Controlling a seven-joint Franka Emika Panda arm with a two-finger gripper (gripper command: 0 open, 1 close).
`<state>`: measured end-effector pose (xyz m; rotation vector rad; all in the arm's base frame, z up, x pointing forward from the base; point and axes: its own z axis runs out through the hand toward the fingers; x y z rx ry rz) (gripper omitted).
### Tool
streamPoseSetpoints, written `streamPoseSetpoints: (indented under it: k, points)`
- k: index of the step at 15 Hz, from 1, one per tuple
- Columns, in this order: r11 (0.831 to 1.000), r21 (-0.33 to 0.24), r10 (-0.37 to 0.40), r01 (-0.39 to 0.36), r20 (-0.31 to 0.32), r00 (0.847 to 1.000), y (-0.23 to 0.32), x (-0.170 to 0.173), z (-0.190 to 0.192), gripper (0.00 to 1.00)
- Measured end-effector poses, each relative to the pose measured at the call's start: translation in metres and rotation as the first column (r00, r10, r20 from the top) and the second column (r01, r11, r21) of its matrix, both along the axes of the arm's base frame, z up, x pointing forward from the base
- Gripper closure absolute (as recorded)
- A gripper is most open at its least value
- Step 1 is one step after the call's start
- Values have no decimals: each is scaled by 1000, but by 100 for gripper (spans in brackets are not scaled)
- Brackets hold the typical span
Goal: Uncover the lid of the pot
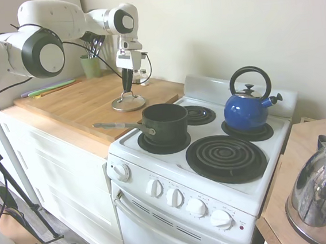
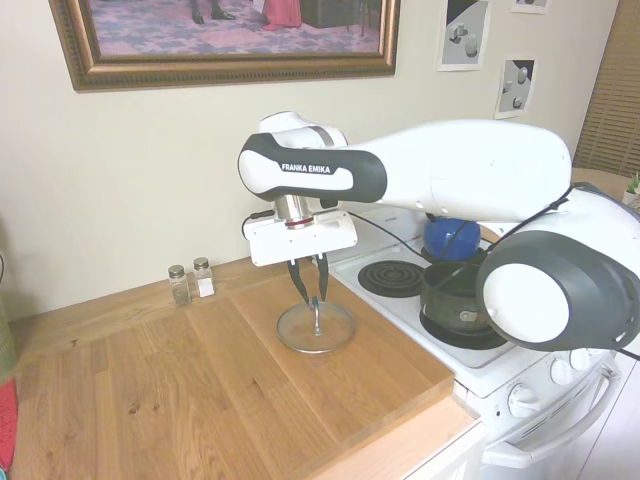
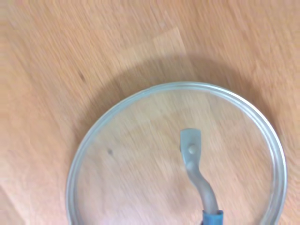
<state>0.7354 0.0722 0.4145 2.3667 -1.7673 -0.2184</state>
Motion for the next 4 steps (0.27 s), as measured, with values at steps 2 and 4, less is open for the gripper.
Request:
streamPoseSetpoints:
  k: [2, 4]
  points:
    - [1000, 4, 3, -3, 34, 999, 0, -2, 21, 0]
    - [1000, 11, 5, -7, 107, 994, -3, -8, 65, 0]
